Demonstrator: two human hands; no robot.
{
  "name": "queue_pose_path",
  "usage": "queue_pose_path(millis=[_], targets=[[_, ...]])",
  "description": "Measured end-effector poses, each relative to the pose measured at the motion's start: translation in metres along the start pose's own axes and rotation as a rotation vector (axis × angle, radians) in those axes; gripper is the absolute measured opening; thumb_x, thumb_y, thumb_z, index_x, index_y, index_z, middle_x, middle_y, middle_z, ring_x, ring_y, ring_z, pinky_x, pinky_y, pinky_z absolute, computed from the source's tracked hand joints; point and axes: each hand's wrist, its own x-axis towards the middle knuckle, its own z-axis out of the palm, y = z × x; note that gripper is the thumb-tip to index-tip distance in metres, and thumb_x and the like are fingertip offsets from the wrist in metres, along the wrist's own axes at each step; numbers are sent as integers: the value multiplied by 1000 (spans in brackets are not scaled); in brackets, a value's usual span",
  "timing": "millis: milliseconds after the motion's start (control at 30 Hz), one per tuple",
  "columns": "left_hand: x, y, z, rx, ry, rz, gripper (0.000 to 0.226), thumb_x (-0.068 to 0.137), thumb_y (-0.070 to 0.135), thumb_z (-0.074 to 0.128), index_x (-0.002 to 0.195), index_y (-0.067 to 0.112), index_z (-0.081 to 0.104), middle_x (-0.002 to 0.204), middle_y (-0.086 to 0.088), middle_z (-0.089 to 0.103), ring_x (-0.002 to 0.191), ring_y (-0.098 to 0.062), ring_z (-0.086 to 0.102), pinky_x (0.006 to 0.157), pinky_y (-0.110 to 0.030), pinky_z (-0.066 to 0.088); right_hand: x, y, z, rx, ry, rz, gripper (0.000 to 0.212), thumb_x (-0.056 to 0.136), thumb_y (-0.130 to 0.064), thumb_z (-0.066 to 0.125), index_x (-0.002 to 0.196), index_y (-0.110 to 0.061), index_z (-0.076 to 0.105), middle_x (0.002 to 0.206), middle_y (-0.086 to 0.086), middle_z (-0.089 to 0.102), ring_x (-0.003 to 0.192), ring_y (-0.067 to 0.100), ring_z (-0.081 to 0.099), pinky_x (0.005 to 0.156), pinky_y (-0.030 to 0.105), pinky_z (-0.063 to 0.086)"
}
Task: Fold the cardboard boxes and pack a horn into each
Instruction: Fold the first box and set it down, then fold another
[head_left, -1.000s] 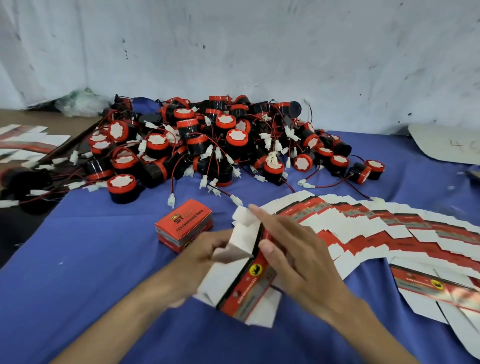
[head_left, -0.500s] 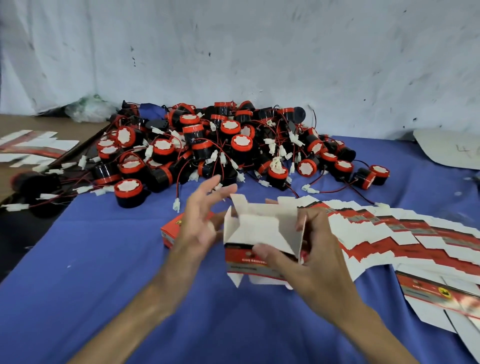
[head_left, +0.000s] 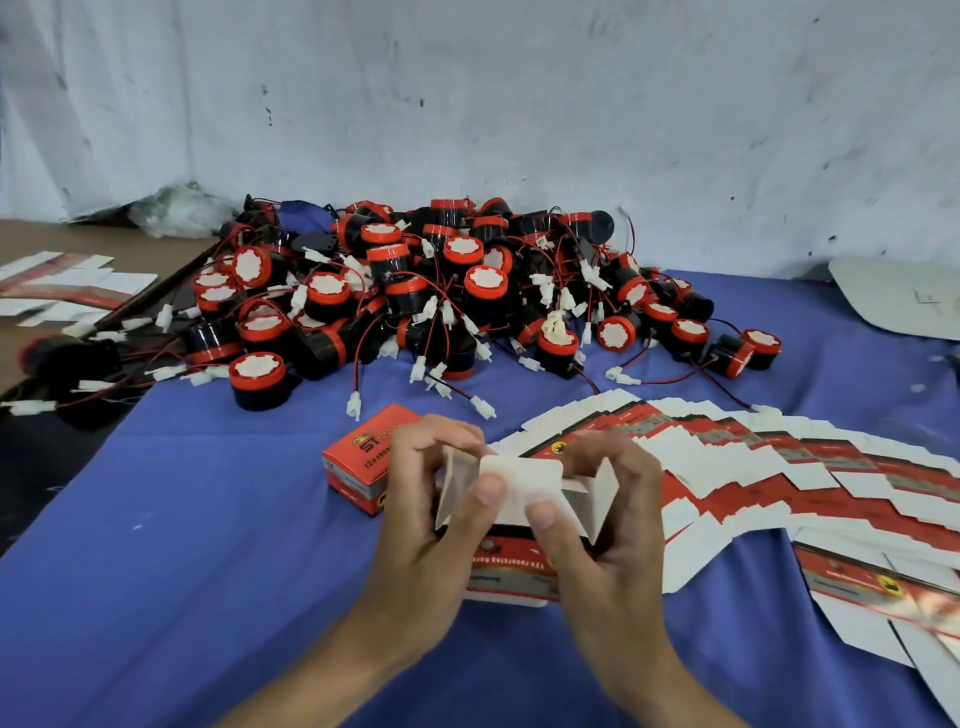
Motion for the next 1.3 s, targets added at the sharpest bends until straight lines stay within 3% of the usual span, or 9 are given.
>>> queue_pose_path(millis=[100, 333, 433, 600, 733, 833, 900, 1033, 1300], targets=[[3, 1, 1, 138, -116, 100, 38, 96, 56, 39, 88, 22, 52, 88, 8, 53, 79, -16, 56, 70, -23, 45, 2, 3, -1, -27, -1, 20, 14, 82, -44, 56, 88, -33, 49, 85, -11, 54, 76, 4, 54, 63, 12, 45], [1, 0, 3, 186, -170, 259, 49, 101, 50, 29, 77, 14, 53, 78, 2, 55, 76, -18, 56, 67, -31, 47, 1, 5, 4, -21, 17, -25, 52, 90, -65, 38, 74, -17, 48, 71, -7, 54, 66, 2, 52, 60, 10, 42], [1, 1, 4, 171, -86, 226, 42, 102, 46, 31, 78, 21, 54, 80, 10, 56, 77, -13, 58, 69, -24, 47, 3, 6, 1, 56, 33, 30, 61, 89, -69, 35, 73, -12, 51, 73, -3, 57, 70, 5, 56, 64, 13, 45], [6, -1, 4, -30, 189, 141, 34, 101, 36, 32, 71, 24, 43, 76, 8, 47, 69, -17, 50, 76, -38, 53, 0, 6, 2, 39, -37, 35, 50, 88, -71, 34, 77, -27, 53, 80, -11, 61, 79, 10, 58, 70, 17, 46], [0, -4, 6, 82, -24, 180, 48, 102, 48, 29, 64, 20, 38, 62, 6, 39, 55, -16, 38, 53, -41, 40, -2, 8, 5, -53, -55, -13, 51, 91, -69, 23, 74, -29, 50, 79, -10, 53, 75, 10, 53, 69, 21, 44], [2, -8, 1, 254, -193, 263, 60, 103, 49, 15, 63, 16, 45, 69, 8, 40, 63, -13, 41, 59, -39, 40, -1, 8, 3, -49, -65, 58, 56, 89, -73, 14, 79, -31, 50, 80, -10, 53, 77, 9, 52, 69, 22, 44], [2, -5, -1, 337, -272, 308, 69, 102, 50, 9, 62, 12, 50, 78, 6, 41, 74, -15, 42, 69, -40, 40, 10, 8, -1, -4, -180, 197, 56, 99, -54, 18, 76, -19, 55, 77, 1, 54, 74, 12, 53, 67, 17, 44], [4, -3, -4, 416, -293, 340, 40, 102, 42, 31, 74, 19, 49, 75, 1, 44, 77, -15, 41, 69, -26, 36, 8, 4, -1, 131, -216, 280, 14, 80, -30, 52, 82, -23, 64, 81, 3, 57, 77, 9, 59, 69, 17, 47], [0, -7, -3, 165, -17, 143, 8, 89, 28, 53, 94, 34, 53, 86, 16, 56, 72, -12, 57, 65, -21, 45, 5, 9, -6, 355, -258, 489, 18, 78, -36, 63, 88, -21, 63, 101, -1, 64, 94, 14, 61, 77, 28, 50]])
